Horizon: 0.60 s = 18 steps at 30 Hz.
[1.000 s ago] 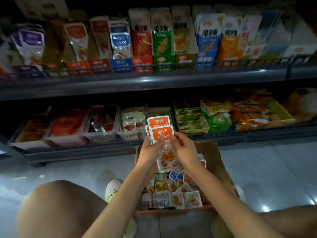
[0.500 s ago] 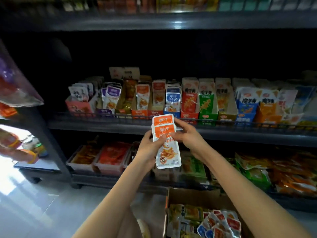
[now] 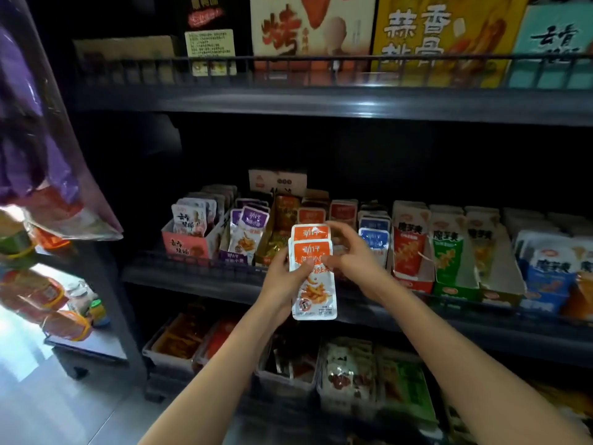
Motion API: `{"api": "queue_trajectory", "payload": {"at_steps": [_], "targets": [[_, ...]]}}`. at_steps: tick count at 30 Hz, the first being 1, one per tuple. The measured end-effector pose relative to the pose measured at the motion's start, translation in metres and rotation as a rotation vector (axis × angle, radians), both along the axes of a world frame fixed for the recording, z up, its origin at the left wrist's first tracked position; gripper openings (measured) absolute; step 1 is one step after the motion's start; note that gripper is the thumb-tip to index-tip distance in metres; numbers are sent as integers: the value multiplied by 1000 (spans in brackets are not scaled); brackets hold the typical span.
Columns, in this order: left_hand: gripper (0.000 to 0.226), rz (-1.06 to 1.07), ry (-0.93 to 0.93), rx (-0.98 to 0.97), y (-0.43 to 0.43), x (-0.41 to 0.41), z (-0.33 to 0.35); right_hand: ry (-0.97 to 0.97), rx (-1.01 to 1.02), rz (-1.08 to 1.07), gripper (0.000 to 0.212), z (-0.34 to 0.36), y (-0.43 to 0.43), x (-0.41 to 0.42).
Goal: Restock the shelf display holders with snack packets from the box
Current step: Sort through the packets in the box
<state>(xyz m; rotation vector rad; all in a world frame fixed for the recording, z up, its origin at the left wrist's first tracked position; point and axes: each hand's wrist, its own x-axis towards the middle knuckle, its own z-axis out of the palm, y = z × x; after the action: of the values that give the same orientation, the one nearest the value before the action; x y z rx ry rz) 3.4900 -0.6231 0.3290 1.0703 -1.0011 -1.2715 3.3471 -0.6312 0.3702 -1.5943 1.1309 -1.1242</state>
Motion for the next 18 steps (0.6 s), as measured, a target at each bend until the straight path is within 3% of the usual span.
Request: {"api": "queue_trajectory", "payload": {"at_steps": [8,18], "targets": [[42,114,-137,-149,-98,5,42,5,-181,-105,66,31,-96,17],[35,28,-123,-116,-144,2,6,116,-209,-115,55,-9,-139,9]]}}
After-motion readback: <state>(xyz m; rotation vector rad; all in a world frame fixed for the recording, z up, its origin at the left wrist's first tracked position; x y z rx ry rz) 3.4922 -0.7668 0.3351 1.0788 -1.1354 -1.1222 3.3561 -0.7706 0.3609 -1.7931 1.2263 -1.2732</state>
